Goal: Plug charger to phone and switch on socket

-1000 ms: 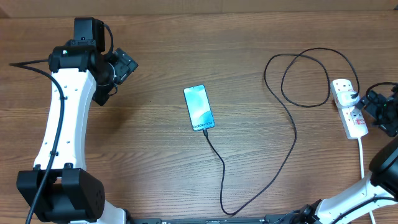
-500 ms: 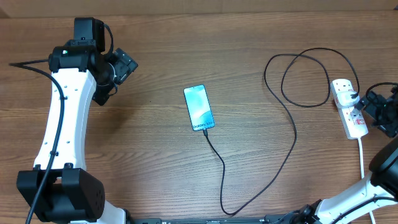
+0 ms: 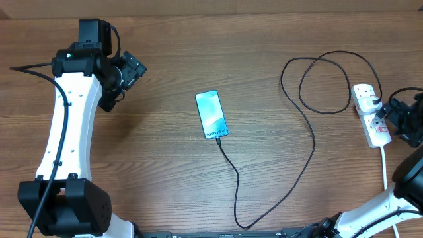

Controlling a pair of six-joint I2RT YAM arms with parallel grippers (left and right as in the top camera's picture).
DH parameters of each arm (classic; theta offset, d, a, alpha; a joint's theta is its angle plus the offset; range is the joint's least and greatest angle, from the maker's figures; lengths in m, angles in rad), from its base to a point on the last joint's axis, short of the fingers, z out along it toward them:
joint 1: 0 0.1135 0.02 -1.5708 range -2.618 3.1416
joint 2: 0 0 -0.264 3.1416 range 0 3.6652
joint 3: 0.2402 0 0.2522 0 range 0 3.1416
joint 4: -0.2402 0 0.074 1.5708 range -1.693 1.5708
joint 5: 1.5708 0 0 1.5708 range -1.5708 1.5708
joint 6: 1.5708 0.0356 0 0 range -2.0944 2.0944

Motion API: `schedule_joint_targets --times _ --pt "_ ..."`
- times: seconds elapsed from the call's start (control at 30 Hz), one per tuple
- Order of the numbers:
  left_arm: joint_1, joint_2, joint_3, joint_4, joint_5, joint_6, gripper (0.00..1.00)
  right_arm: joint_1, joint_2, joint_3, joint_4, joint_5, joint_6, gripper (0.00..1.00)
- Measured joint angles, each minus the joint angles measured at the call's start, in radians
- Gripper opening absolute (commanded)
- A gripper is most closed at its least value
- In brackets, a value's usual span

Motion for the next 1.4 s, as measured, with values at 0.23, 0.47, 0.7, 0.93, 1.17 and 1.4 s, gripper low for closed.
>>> schedule_joint_targets --times 0.23,0.47,0.7,0.93,1.17,1.4 --pt "0.0 0.0 0.0 0.0 0.0 0.0 1.0 0.001 0.0 0.0 -0.023 -0.027 -0.01 0.93" --pt "0.0 0.0 0.0 0.0 0.0 0.0 0.99 -0.005 -0.001 0.0 -0.028 -0.019 0.034 0.94" --pt "0.0 0.0 0.0 0.0 0.0 0.0 1.0 -0.047 -0.035 -0.006 -0.028 -0.008 0.07 0.89" --pt "0.0 0.0 0.0 0.0 0.0 0.0 1.0 -0.055 -0.173 -0.011 -0.066 -0.084 0.08 0.8" --pt "0.0 0.0 0.0 0.0 0.0 0.0 0.99 -0.029 -0.196 -0.015 -0.1 -0.138 0.066 0.8" --pt "0.0 0.0 0.0 0.0 0.0 0.0 1.0 0.061 -0.196 -0.015 -0.11 -0.121 0.029 0.78"
